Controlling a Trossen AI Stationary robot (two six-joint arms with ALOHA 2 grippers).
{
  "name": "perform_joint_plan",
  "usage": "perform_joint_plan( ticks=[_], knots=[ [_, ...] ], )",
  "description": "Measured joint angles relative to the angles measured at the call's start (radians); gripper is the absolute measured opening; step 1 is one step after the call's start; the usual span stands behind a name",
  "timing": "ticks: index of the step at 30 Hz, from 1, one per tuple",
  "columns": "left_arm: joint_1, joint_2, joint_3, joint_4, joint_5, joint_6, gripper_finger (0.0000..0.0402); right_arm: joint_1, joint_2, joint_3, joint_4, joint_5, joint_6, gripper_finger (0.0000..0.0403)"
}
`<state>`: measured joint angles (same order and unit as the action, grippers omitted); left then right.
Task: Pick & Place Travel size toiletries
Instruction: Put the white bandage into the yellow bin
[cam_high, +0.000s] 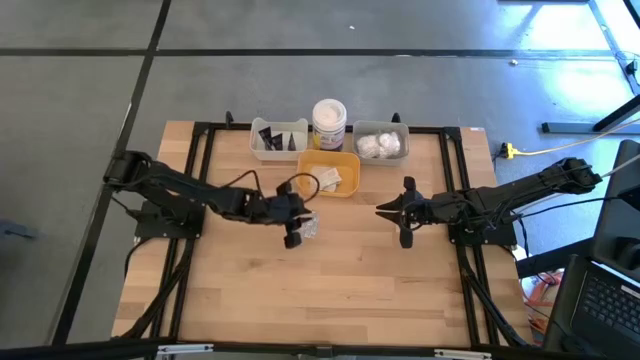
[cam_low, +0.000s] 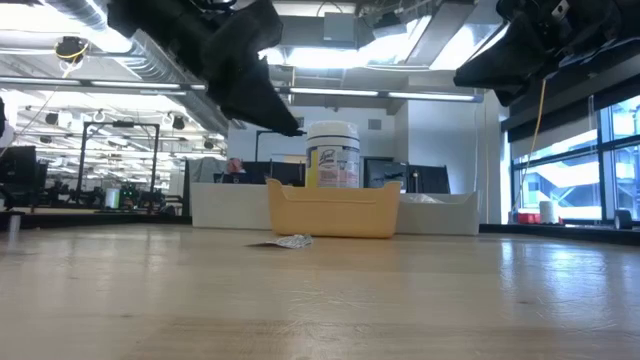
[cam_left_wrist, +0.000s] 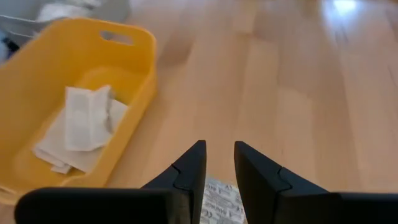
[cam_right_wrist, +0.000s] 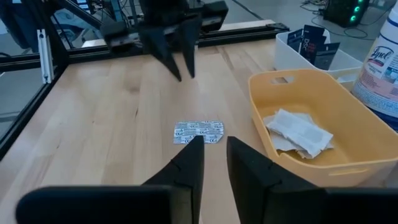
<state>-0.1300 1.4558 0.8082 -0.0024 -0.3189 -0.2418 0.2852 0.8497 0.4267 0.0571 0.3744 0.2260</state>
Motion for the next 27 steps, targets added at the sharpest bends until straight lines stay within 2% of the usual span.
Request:
perform_joint_plan(
  ticks=[8,11,16,21,27],
  knots=[
    [-0.017,0.094,0.000,0.031,0.011,0.200,0.0079,0.000,0.000,0.000,0.003,0.001,-0.003,0.0054],
    [0.018,0.148,0.027,0.042,0.075,0.240,0.0083,0.000,0.000,0.000,0.005,0.002,-0.003,0.0046],
    [0.080,0.227,0.114,0.008,0.112,0.317,0.0093,0.000,0.000,0.000,0.011,0.002,-0.009,0.0034],
    [0.120,0.291,0.193,-0.104,0.115,0.334,0.0115,0.000,0.000,0.000,0.009,0.002,-0.006,0.0032],
    [0.124,0.333,0.204,-0.124,0.108,0.396,0.0145,0.000,0.001,0.000,0.000,0.001,-0.018,0.0044]
  ],
)
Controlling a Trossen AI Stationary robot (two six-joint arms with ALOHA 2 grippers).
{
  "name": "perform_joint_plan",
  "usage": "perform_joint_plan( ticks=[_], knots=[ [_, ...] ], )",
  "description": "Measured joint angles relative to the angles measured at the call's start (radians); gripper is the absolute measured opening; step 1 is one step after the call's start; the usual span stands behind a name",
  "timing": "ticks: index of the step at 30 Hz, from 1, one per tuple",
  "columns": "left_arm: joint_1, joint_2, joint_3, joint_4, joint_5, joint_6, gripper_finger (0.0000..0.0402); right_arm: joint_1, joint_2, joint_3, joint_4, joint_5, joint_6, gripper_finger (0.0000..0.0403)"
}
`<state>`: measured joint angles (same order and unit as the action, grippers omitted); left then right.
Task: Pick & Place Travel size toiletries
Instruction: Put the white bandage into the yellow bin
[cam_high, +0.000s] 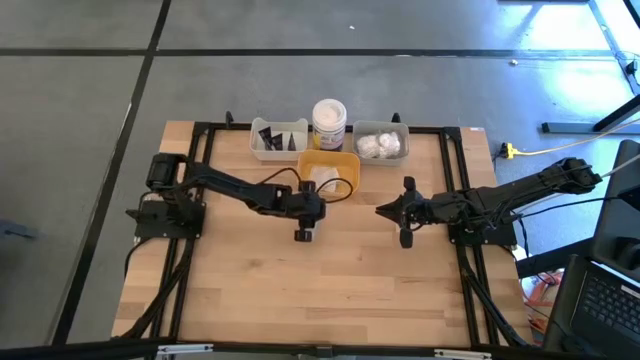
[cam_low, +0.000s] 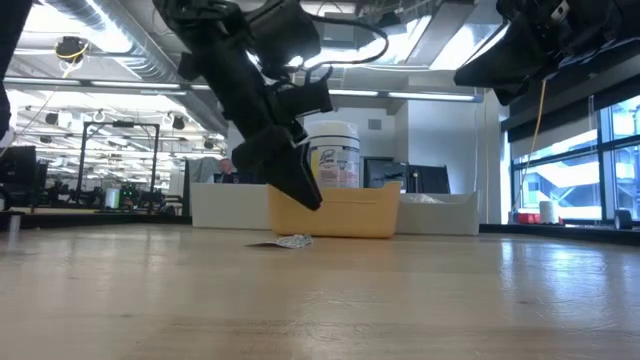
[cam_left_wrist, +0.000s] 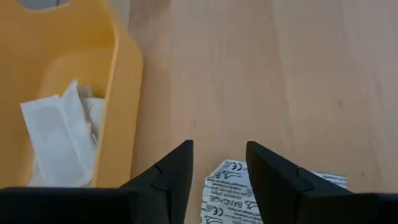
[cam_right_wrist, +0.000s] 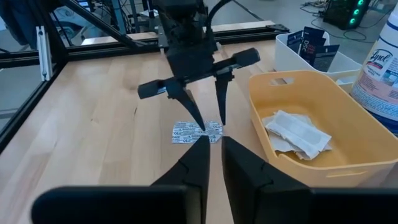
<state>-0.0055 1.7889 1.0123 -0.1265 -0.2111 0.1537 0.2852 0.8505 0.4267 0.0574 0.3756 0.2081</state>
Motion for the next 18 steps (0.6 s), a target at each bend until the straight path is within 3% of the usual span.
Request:
perform_joint_plan(
  ticks=[6,10,18],
  knots=[
    [0.001,0.000,-0.005,0.004,0.035,-0.029,0.0149,0.000,0.000,0.000,-0.005,-0.001,-0.011,0.0057],
    [0.003,0.000,-0.005,-0.003,0.111,0.071,0.0143,0.000,0.000,0.000,-0.005,-0.001,-0.010,0.0062],
    [0.031,0.010,-0.005,0.000,0.128,0.131,0.0134,0.000,0.000,0.000,-0.003,0.000,-0.014,0.0050]
  ],
)
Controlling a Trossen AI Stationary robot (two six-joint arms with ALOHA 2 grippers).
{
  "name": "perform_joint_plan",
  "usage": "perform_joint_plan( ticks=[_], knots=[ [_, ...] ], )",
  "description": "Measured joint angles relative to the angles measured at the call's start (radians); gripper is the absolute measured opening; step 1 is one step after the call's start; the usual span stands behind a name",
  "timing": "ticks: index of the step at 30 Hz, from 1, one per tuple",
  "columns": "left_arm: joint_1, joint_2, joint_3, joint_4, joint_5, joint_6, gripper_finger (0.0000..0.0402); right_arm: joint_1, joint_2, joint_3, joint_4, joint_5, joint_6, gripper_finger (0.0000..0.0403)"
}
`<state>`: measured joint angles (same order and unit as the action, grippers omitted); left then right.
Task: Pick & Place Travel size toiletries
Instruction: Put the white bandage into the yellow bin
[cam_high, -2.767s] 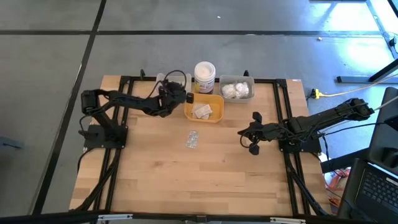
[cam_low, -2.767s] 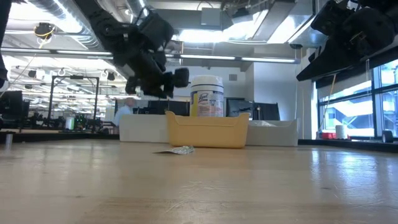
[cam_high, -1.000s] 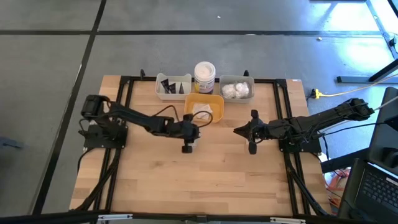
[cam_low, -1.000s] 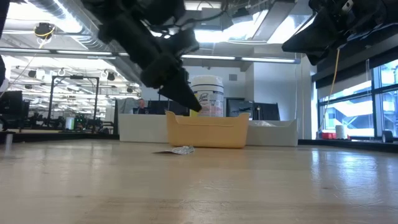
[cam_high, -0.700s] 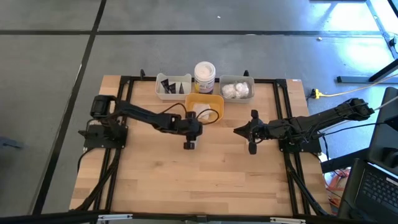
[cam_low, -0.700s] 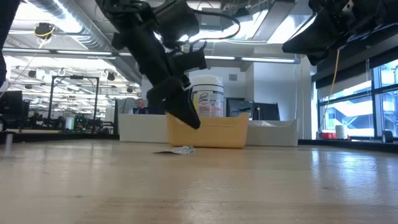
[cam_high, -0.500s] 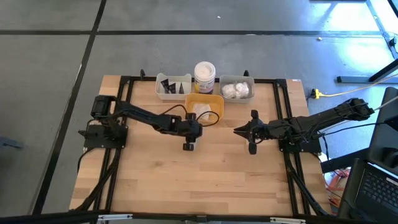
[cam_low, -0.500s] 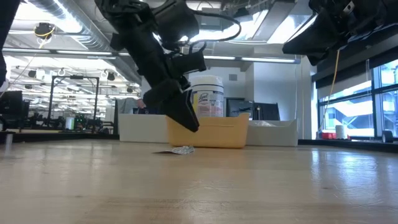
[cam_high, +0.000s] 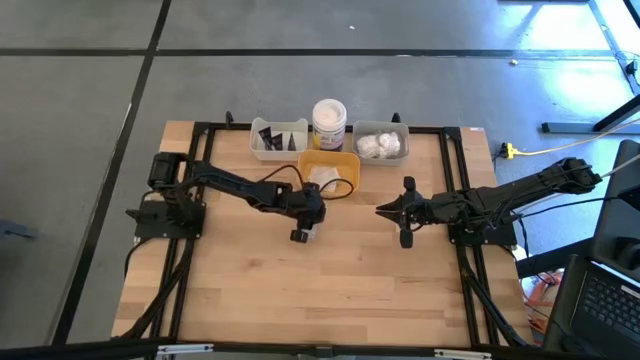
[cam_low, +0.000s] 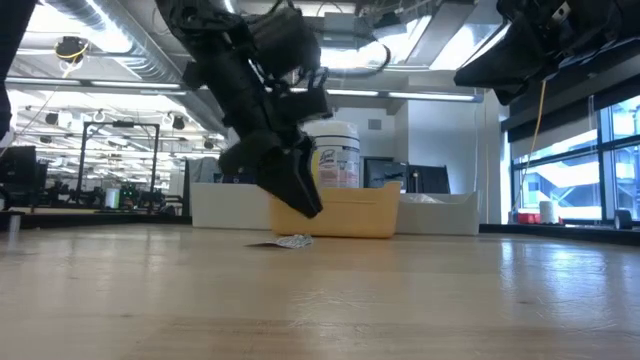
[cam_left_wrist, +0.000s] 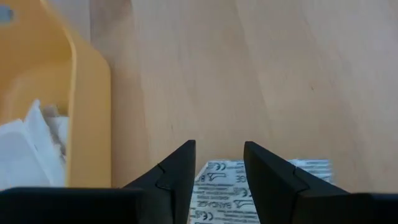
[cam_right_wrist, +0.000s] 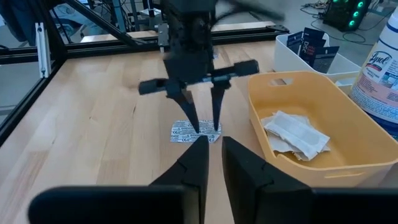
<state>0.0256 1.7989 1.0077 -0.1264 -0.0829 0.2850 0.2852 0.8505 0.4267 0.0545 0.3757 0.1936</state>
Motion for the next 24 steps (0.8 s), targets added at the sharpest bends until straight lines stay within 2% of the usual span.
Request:
perform_joint_plan(
  ticks=[12,19,24],
  knots=[
    [0.024,0.089,0.017,0.007,-0.031,0.016,0.0130,0.000,0.002,0.000,0.003,0.000,-0.001,0.0034],
    [0.023,0.098,0.019,0.010,-0.055,0.001,0.0120,0.000,0.002,0.000,-0.002,0.000,0.000,0.0043],
    [0.023,0.098,0.019,-0.005,-0.045,-0.002,0.0099,0.000,0.002,0.000,-0.002,0.000,0.000,0.0052]
  ],
)
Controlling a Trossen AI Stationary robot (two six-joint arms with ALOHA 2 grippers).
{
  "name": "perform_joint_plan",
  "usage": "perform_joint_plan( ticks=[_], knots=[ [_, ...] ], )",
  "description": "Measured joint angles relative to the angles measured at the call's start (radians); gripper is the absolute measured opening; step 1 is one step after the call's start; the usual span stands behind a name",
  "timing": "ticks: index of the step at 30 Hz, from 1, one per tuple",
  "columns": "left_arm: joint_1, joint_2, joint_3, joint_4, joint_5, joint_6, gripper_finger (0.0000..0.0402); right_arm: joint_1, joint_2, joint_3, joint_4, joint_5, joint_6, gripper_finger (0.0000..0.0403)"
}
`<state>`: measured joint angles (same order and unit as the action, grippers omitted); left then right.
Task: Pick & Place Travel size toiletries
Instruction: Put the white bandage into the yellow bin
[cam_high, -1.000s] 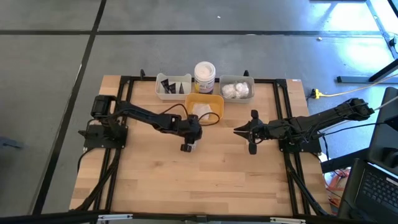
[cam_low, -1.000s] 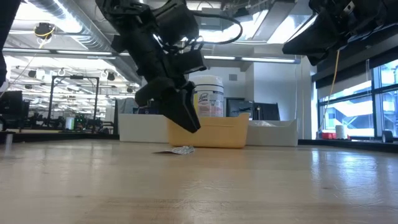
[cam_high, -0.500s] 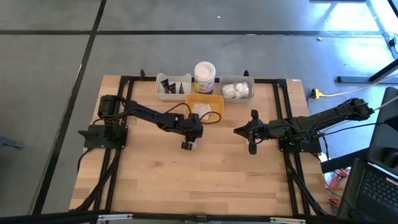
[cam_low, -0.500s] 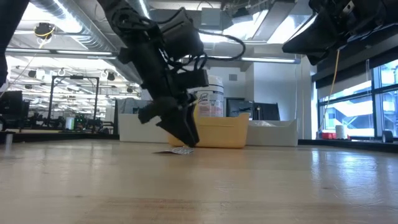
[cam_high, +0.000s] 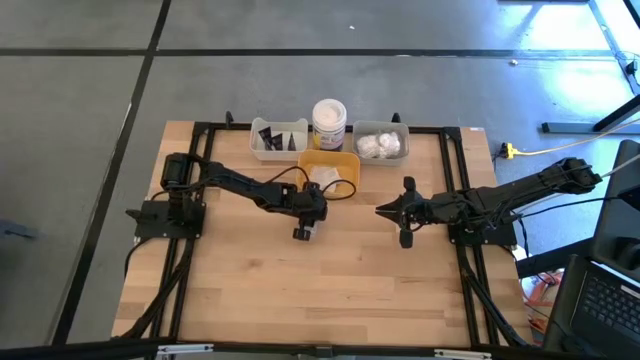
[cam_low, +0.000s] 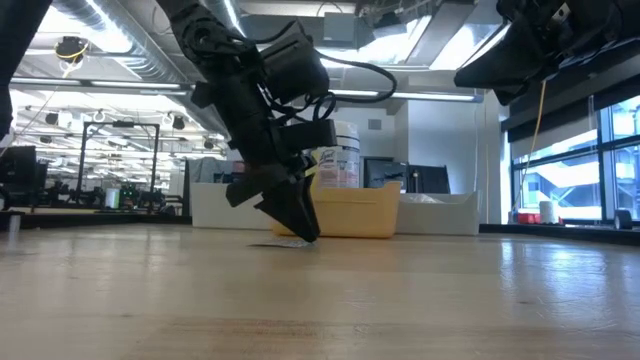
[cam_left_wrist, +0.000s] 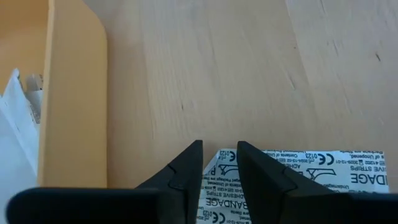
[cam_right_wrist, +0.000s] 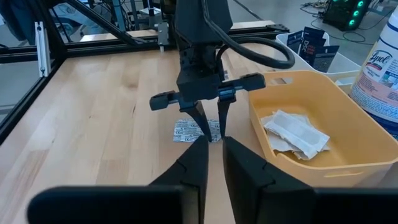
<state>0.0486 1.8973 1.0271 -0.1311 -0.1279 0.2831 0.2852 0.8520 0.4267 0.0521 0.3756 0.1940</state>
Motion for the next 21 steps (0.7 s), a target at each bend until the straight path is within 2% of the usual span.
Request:
perform_joint_plan(
  ticks=[7,12,21],
  knots=[
    [0.000,0.001,-0.001,-0.004,0.020,-0.011,0.0049,0.000,0.000,0.000,0.000,-0.002,0.000,0.0057],
    [0.000,0.000,-0.003,-0.001,0.021,-0.035,0.0008,0.000,0.000,0.000,0.000,-0.002,0.002,0.0047],
    [-0.002,-0.002,-0.003,0.009,0.016,-0.080,0.0002,0.000,0.000,0.000,0.000,-0.002,0.003,0.0030]
  ],
)
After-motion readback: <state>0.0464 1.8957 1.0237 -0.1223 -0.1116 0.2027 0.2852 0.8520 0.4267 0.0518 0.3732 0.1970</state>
